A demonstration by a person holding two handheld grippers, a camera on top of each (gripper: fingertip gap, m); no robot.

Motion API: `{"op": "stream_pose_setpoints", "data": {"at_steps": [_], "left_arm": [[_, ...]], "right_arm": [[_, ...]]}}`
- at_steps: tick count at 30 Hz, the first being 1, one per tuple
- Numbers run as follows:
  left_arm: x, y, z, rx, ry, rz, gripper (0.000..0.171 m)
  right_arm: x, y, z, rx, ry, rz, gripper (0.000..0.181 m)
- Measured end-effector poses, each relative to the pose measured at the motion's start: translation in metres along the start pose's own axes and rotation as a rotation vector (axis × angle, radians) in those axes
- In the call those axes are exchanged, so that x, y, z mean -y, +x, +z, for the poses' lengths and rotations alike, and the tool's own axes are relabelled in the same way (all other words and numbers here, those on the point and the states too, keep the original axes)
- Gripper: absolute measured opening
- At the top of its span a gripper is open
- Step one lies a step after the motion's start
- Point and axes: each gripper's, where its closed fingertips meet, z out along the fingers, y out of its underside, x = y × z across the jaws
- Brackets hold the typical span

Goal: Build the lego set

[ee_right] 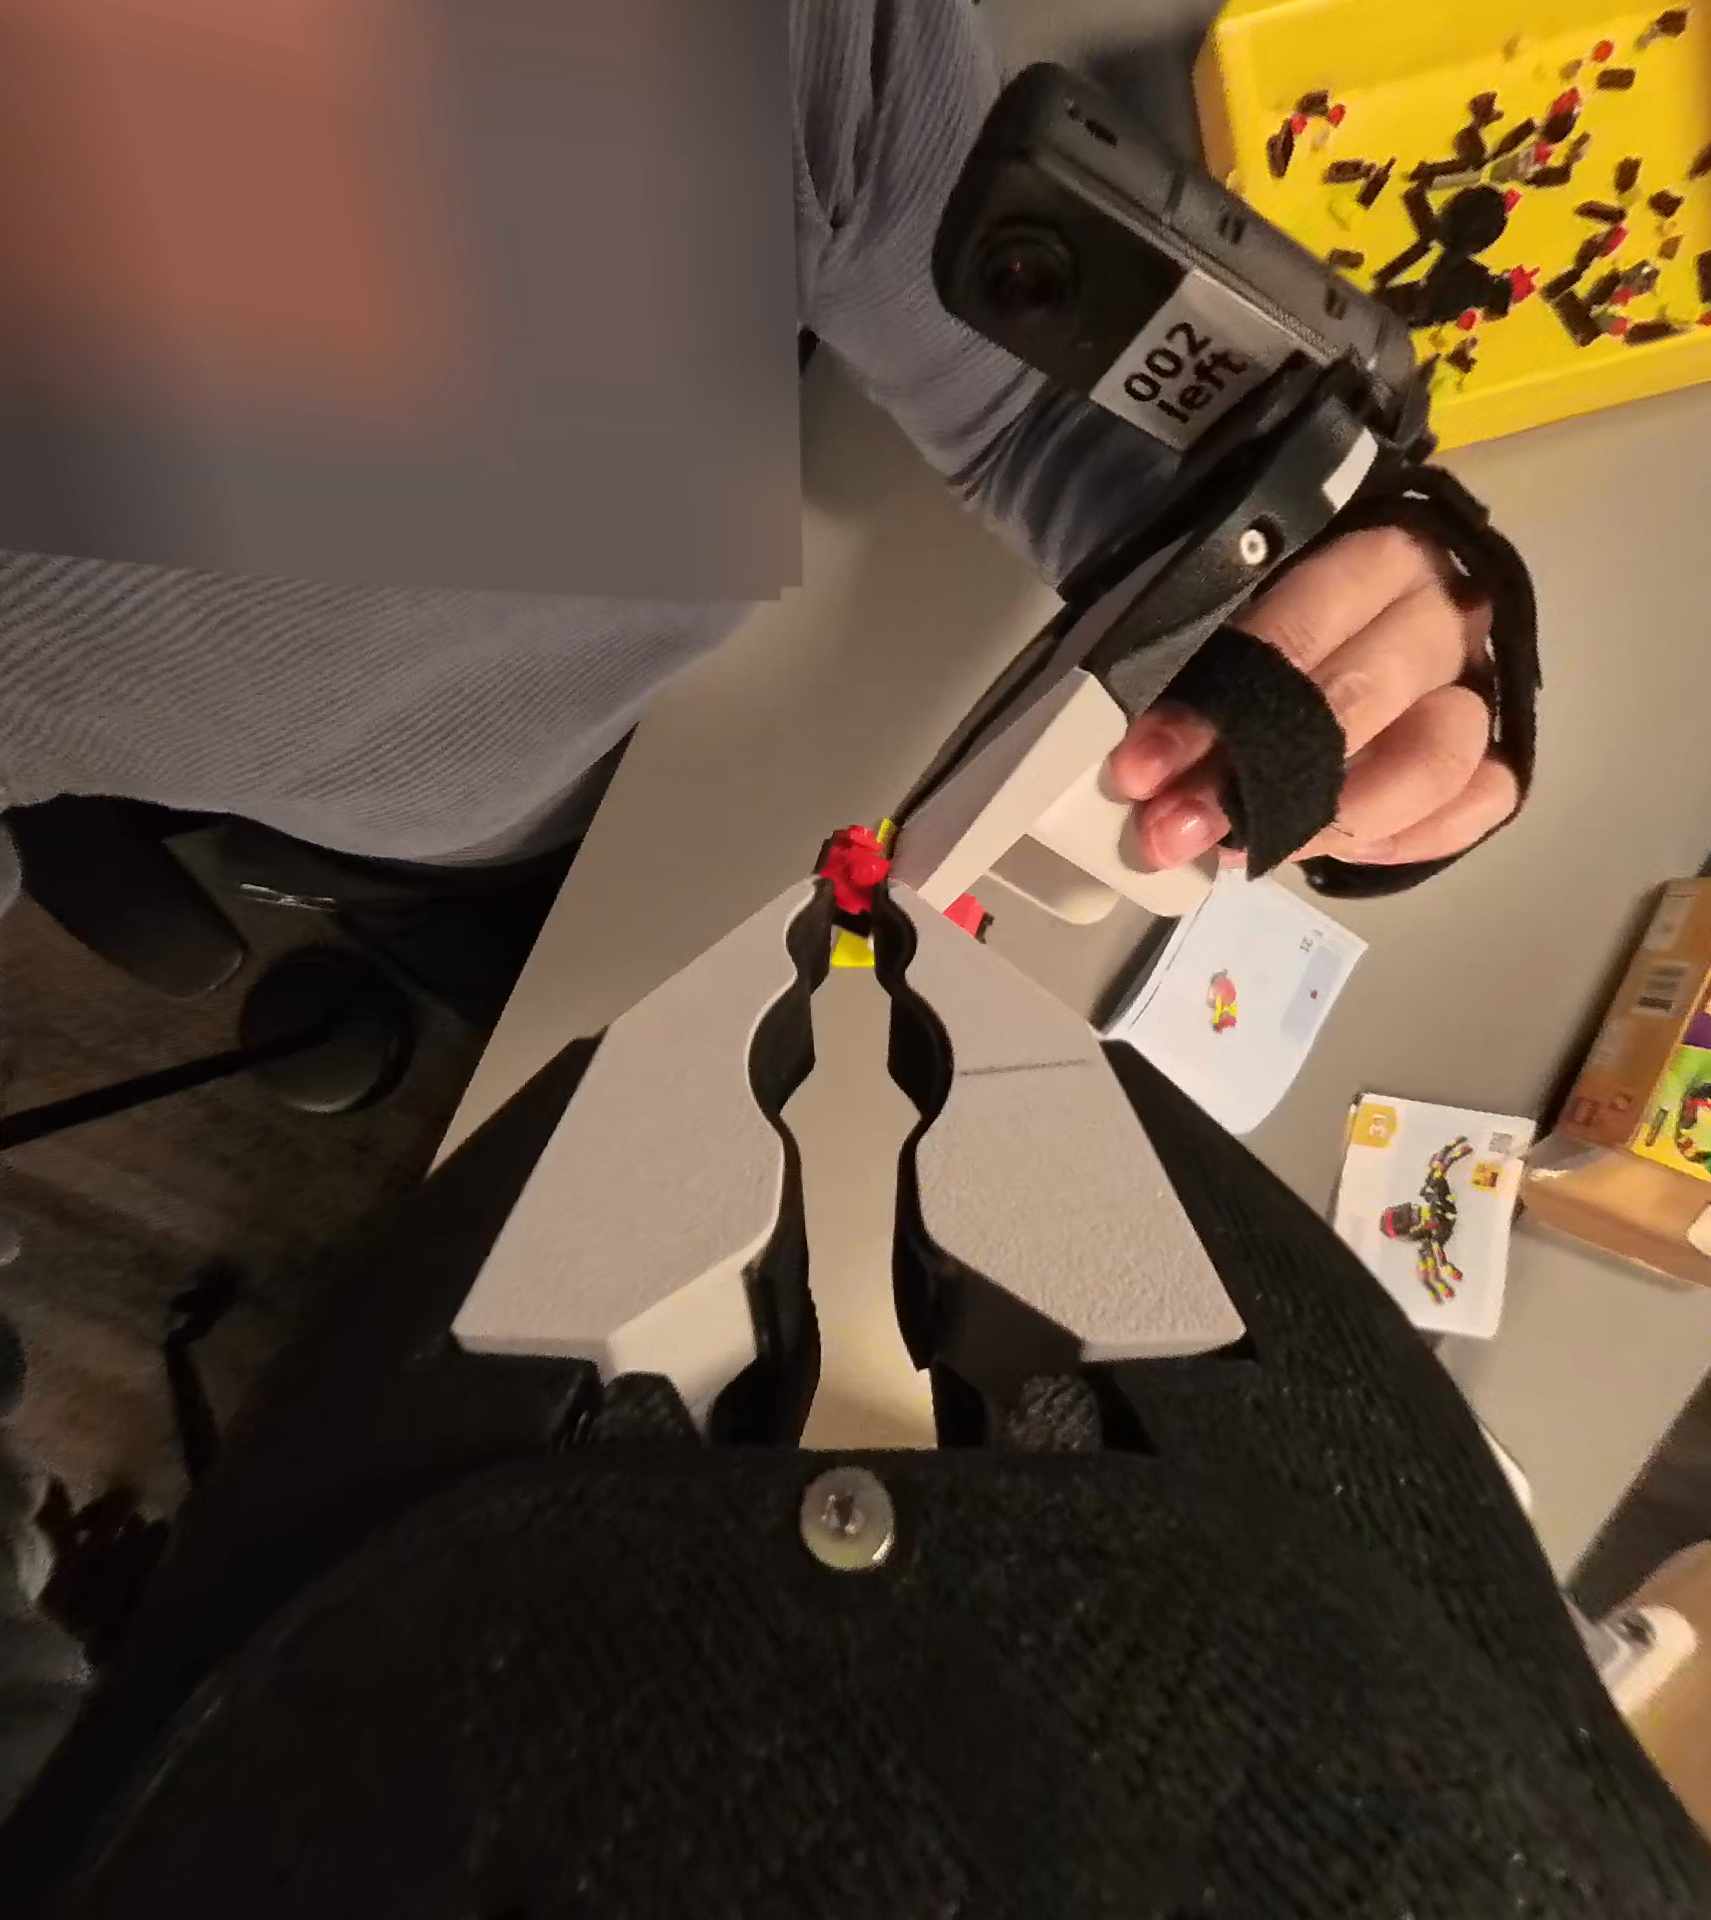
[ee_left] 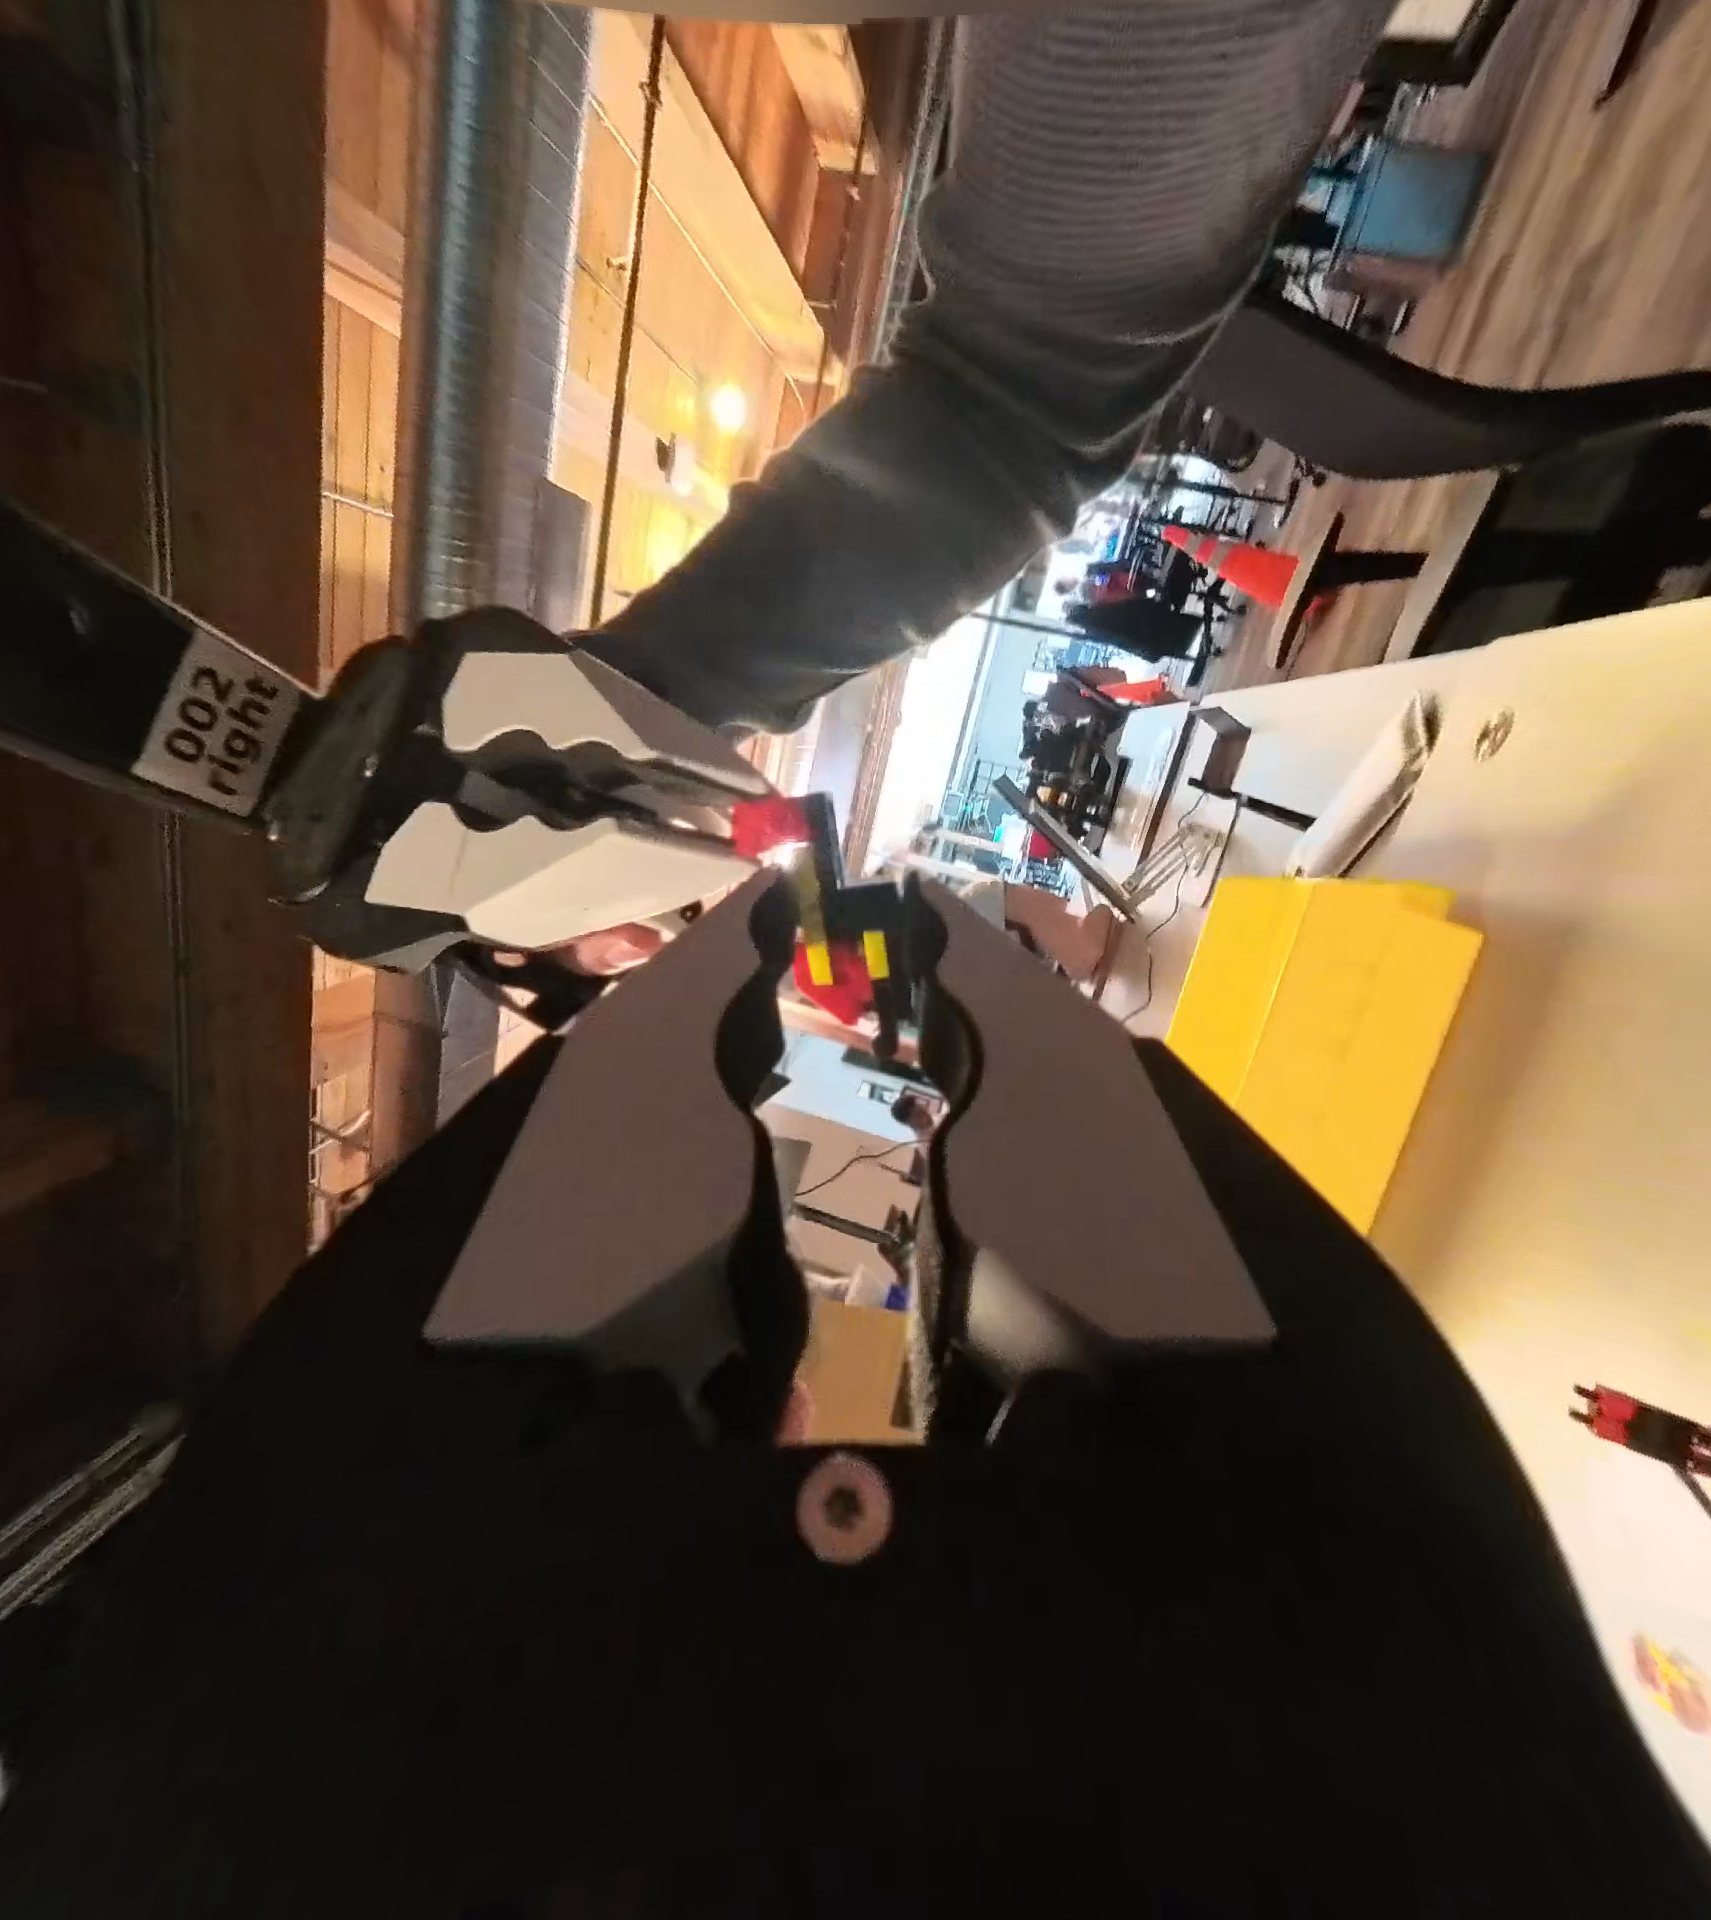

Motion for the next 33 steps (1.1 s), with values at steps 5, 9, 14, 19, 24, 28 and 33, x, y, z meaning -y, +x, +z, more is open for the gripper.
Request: {"op": "stream_pose_setpoints", "data": {"at_steps": [5, 9, 14, 19, 24, 28, 33], "left_arm": [[-0.003, -0.005, -0.005, 0.022, -0.002, -0.022, 0.019], [-0.004, -0.006, -0.005, 0.030, -0.007, -0.017, 0.019], [-0.003, -0.008, -0.006, 0.040, -0.006, -0.027, 0.019], [-0.001, -0.009, -0.007, 0.037, -0.011, -0.012, 0.019], [-0.001, -0.008, -0.007, 0.030, -0.011, -0.008, 0.019], [-0.002, -0.008, -0.007, 0.028, -0.023, 0.006, 0.019], [-0.006, -0.008, -0.008, 0.032, -0.044, 0.019, 0.019]], "right_arm": [[0.001, 0.004, 0.001, -0.011, -0.096, -0.002, 0.005], [0.001, 0.007, 0.001, -0.014, -0.142, 0.000, 0.005], [0.003, 0.009, -0.001, -0.047, -0.161, -0.013, 0.006], [0.003, 0.010, -0.002, -0.069, -0.165, -0.016, 0.006], [0.001, 0.008, -0.001, -0.067, -0.180, -0.010, 0.004], [0.000, 0.009, 0.000, -0.070, -0.186, 0.005, 0.005], [-0.001, 0.013, 0.000, -0.117, -0.199, 0.007, 0.007]]}}
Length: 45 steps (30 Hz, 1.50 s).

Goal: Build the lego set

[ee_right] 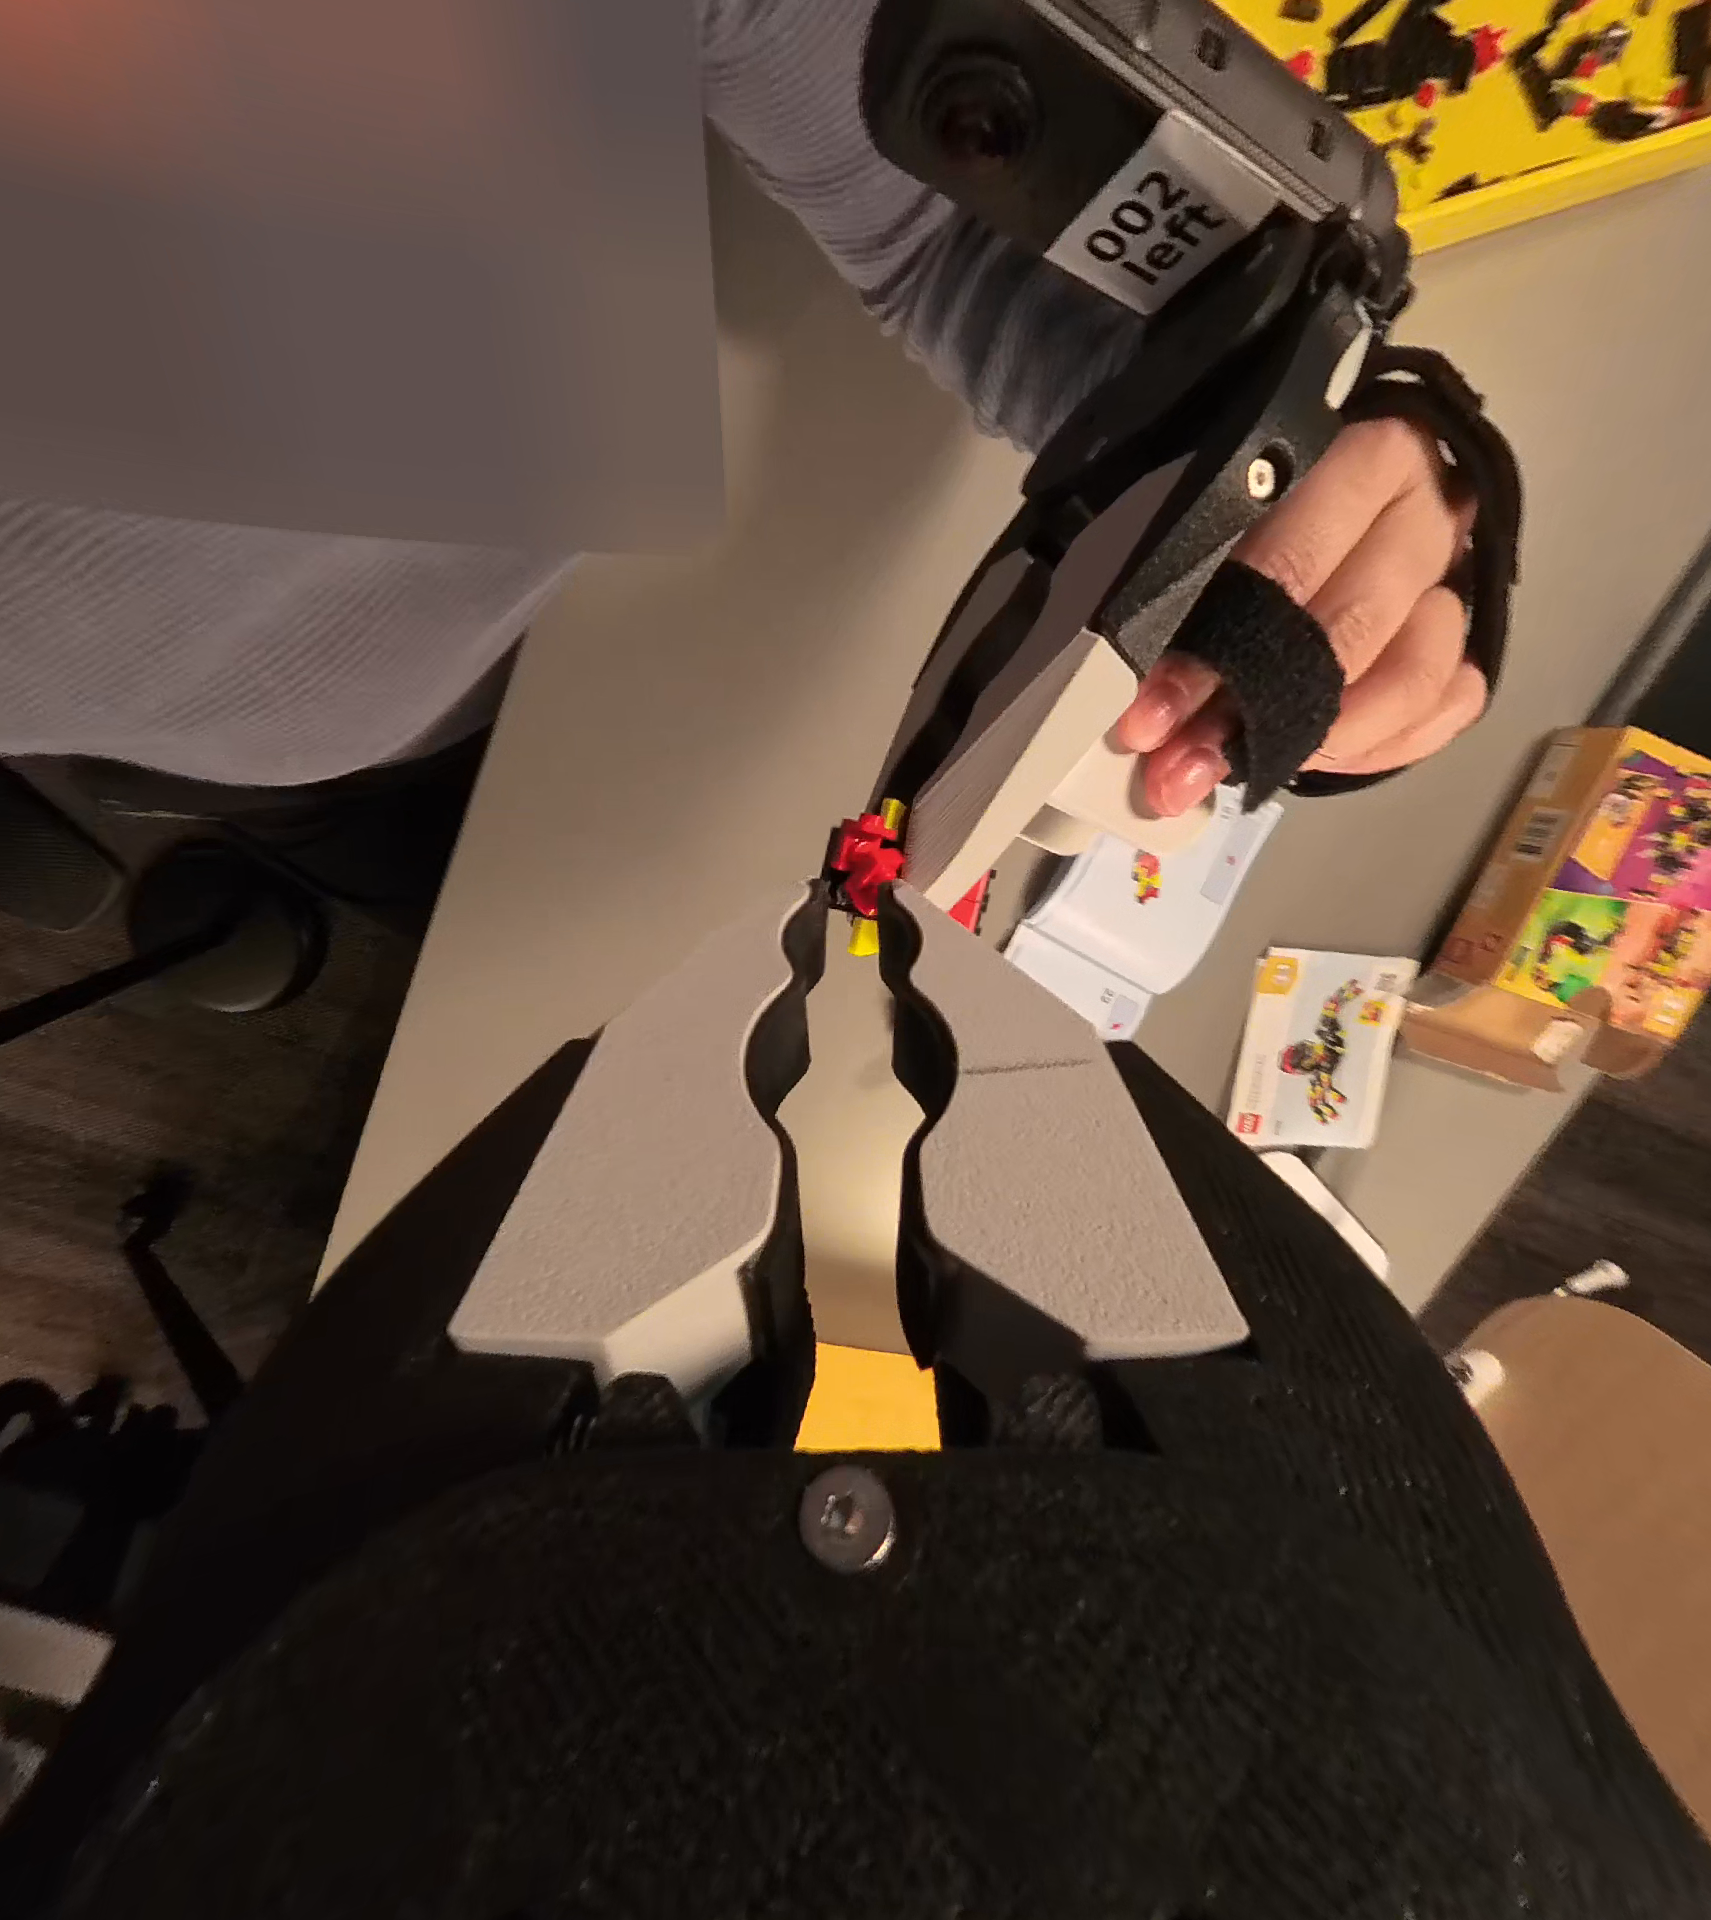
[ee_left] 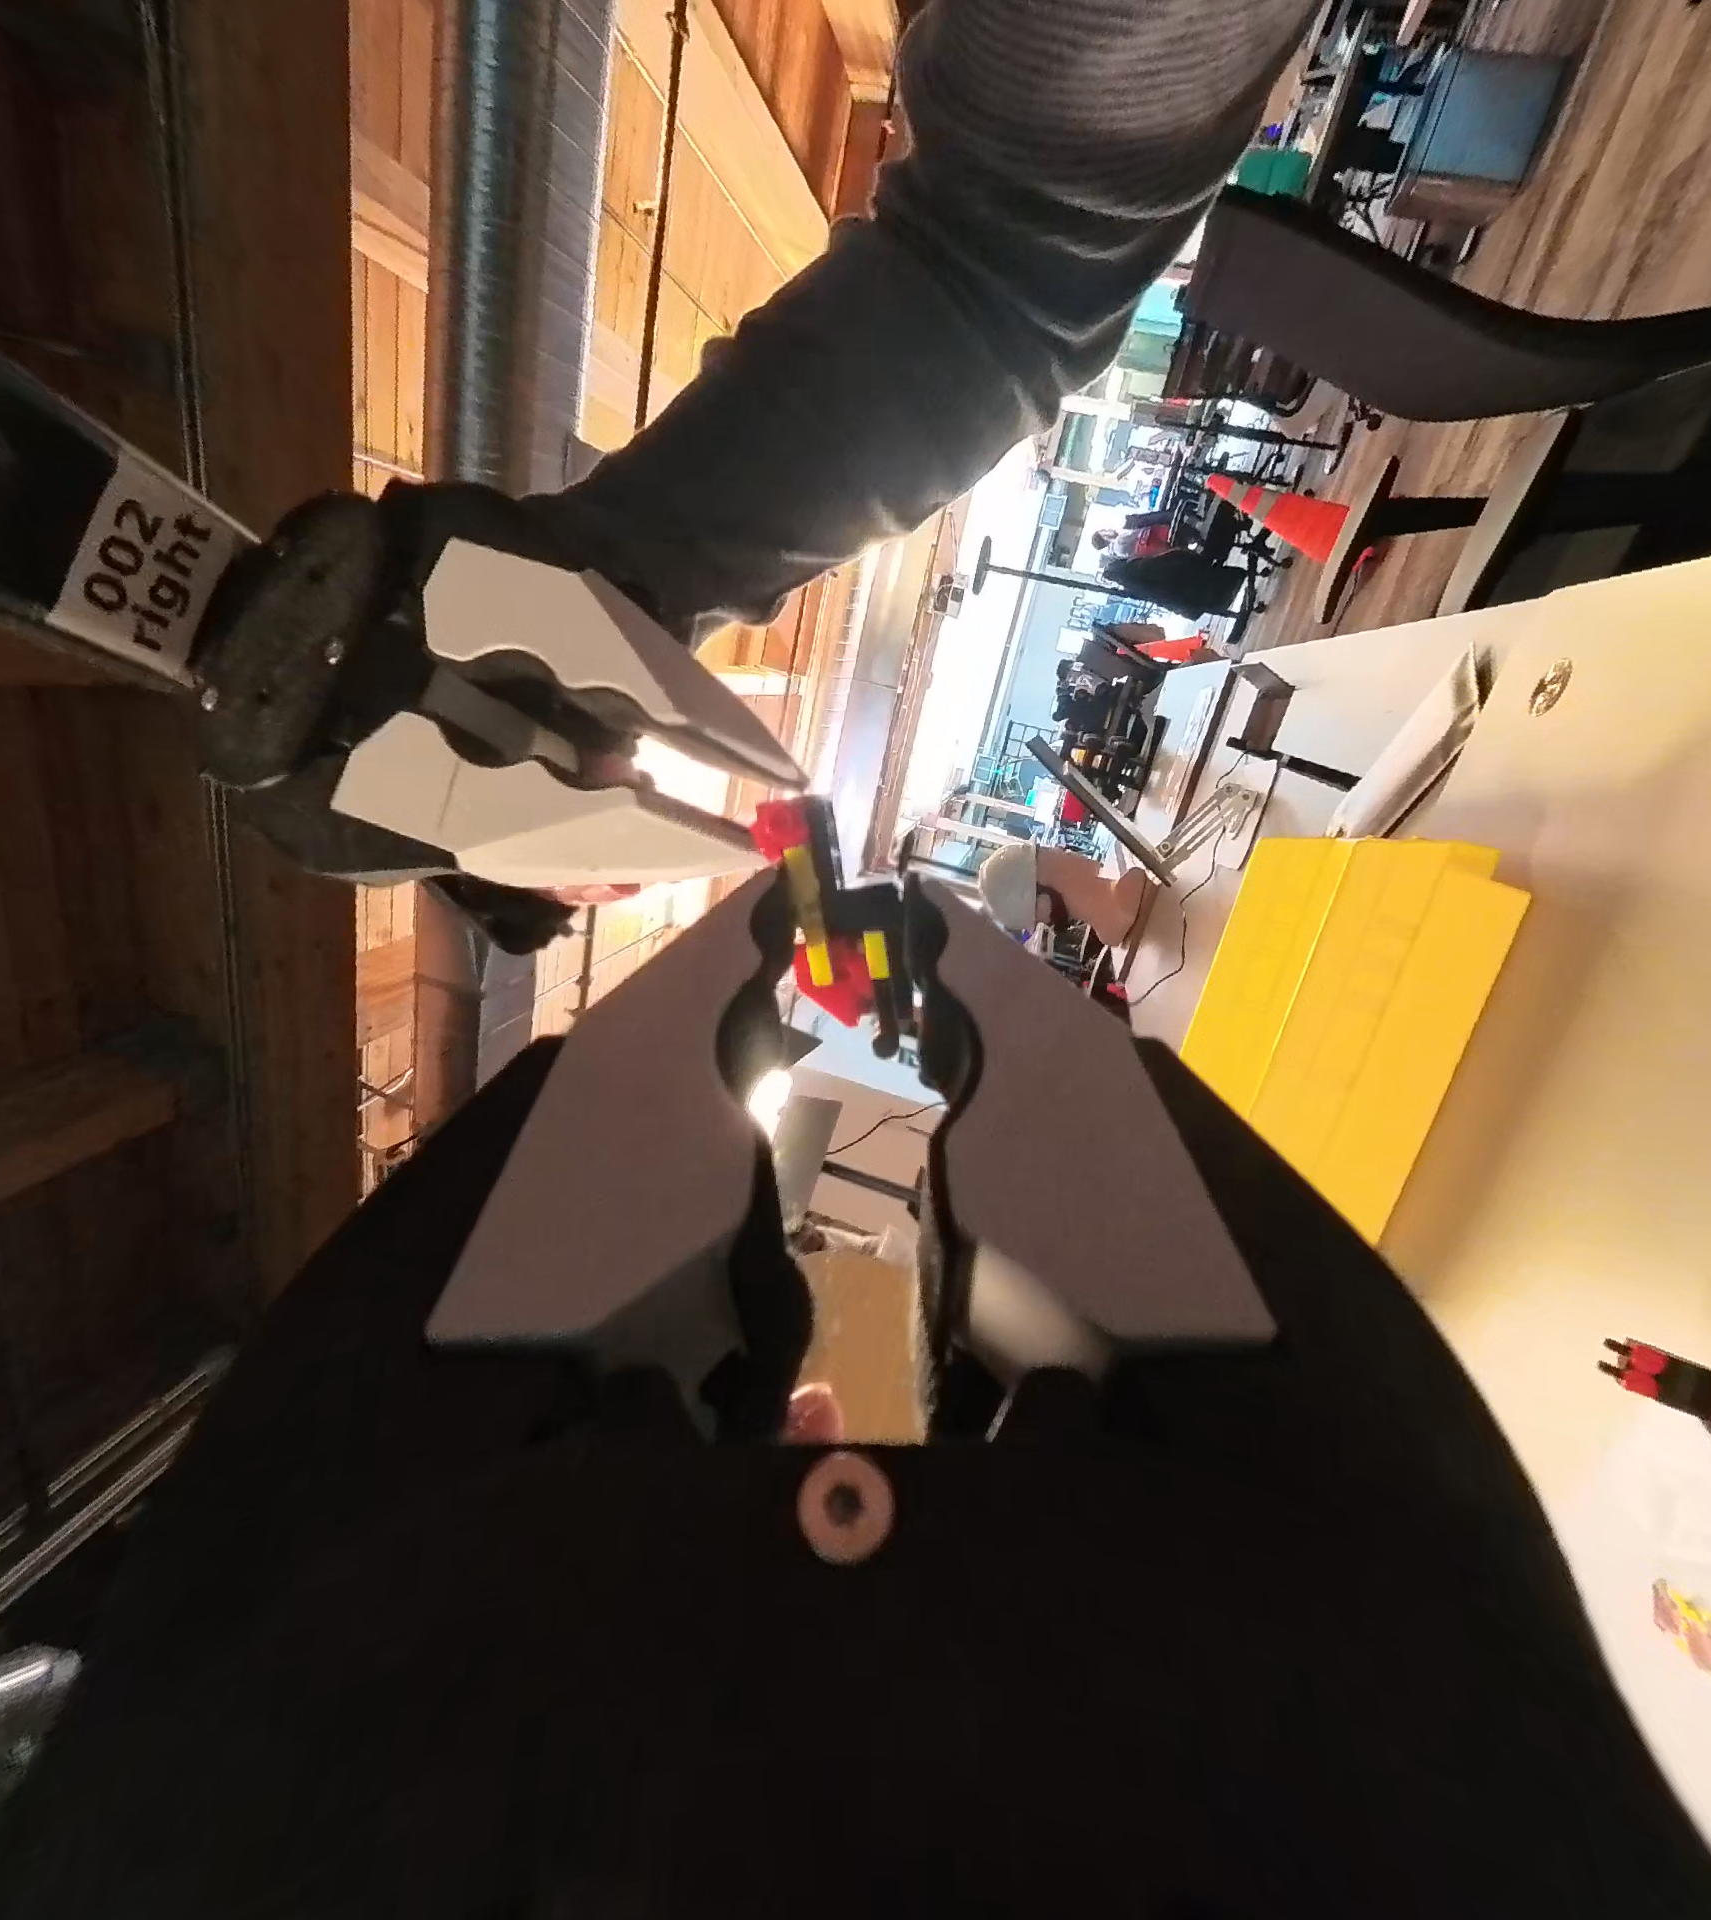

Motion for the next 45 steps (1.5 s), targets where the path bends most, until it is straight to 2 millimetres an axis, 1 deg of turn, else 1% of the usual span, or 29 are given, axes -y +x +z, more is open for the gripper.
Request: {"op": "stream_pose_setpoints", "data": {"at_steps": [4, 14, 18, 20, 24, 28, 36, 42, 45], "left_arm": [[-0.003, 0.000, 0.000, -0.004, -0.025, 0.024, 0.019], [-0.010, -0.002, -0.003, -0.007, -0.055, 0.025, 0.020], [-0.011, -0.002, -0.003, -0.012, -0.063, 0.029, 0.020], [-0.011, -0.002, -0.003, -0.010, -0.067, 0.034, 0.020], [-0.015, -0.002, -0.003, -0.005, -0.092, 0.059, 0.020], [-0.016, -0.002, -0.002, -0.005, -0.107, 0.077, 0.020], [-0.015, 0.000, -0.002, -0.016, -0.117, 0.101, 0.020], [-0.015, 0.001, -0.002, -0.025, -0.128, 0.123, 0.021], [-0.019, 0.001, -0.002, -0.024, -0.151, 0.134, 0.020]], "right_arm": [[-0.002, 0.004, 0.001, -0.058, -0.012, -0.004, 0.004], [-0.004, 0.013, -0.003, -0.297, -0.096, -0.170, 0.000], [-0.005, 0.013, -0.002, -0.356, -0.124, -0.207, 0.000], [-0.004, 0.012, -0.001, -0.353, -0.112, -0.191, 0.000], [-0.003, 0.011, 0.000, -0.329, -0.071, -0.094, 0.005], [-0.005, 0.016, -0.001, -0.357, -0.046, -0.024, 0.005], [-0.006, 0.012, 0.003, -0.313, -0.019, 0.036, 0.005], [-0.006, 0.012, 0.005, -0.267, 0.035, 0.175, 0.002], [-0.009, 0.014, 0.005, -0.299, 0.029, 0.175, 0.002]]}}
